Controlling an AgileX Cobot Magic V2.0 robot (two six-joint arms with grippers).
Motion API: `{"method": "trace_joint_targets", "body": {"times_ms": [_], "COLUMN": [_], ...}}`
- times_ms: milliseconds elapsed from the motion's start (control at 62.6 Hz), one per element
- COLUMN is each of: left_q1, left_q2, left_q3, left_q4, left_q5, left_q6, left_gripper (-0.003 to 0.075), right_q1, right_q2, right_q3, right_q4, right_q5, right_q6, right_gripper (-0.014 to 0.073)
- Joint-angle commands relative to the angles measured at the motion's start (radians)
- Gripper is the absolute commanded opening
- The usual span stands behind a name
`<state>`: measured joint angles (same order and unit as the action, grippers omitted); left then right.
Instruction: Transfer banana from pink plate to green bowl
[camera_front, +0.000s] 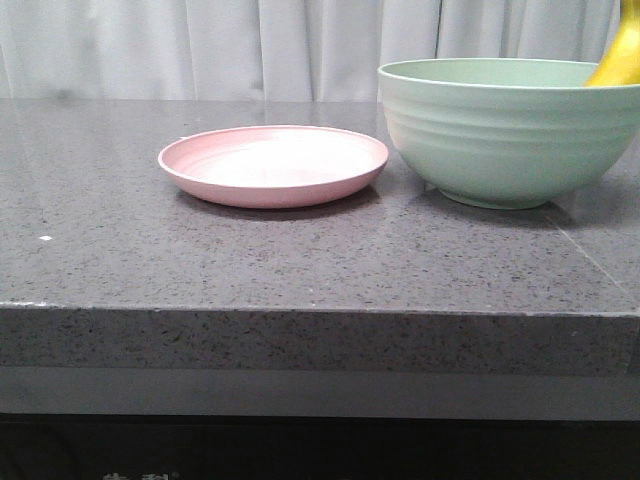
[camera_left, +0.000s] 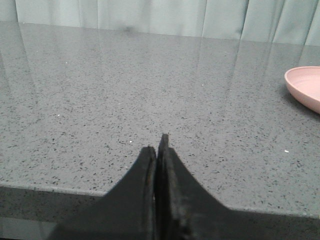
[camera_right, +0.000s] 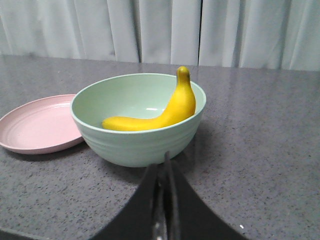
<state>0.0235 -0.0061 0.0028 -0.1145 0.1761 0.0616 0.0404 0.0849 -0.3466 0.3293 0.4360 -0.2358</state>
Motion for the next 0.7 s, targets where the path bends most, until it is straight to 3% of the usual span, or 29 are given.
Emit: {"method": "trace_joint_targets", "body": {"times_ms": [0, 192, 399, 687], "left_q1": [-0.001, -0.001, -0.001, -0.001], "left_q2": [-0.024, -0.024, -0.024, -0.024], "left_q3": [0.007, 0.007, 0.007, 0.007], "left_q4": [-0.002, -0.002, -0.002, -0.002], "left_q5": [-0.081, -0.081, -0.081, -0.081], "left_q6": [-0.001, -0.001, -0.001, -0.001], "left_gripper": [-0.0018, -0.0018, -0.0018, -0.0018], "right_q1": [-0.009, -0.086, -0.094, -0.094], "right_q2": [0.011, -0.055, -0.119, -0.118], "right_q3": [0.029, 0.249, 0.37, 0.37], "right_q4": [-0.019, -0.086, -0.142, -0.169], "right_q5": [-0.171, -0.345, -0.353, -0.316], "right_q6": [0.0, 0.129, 0.18, 0.18], "right_gripper": [-0.0057, -0.0057, -0.0057, -0.0057]}}
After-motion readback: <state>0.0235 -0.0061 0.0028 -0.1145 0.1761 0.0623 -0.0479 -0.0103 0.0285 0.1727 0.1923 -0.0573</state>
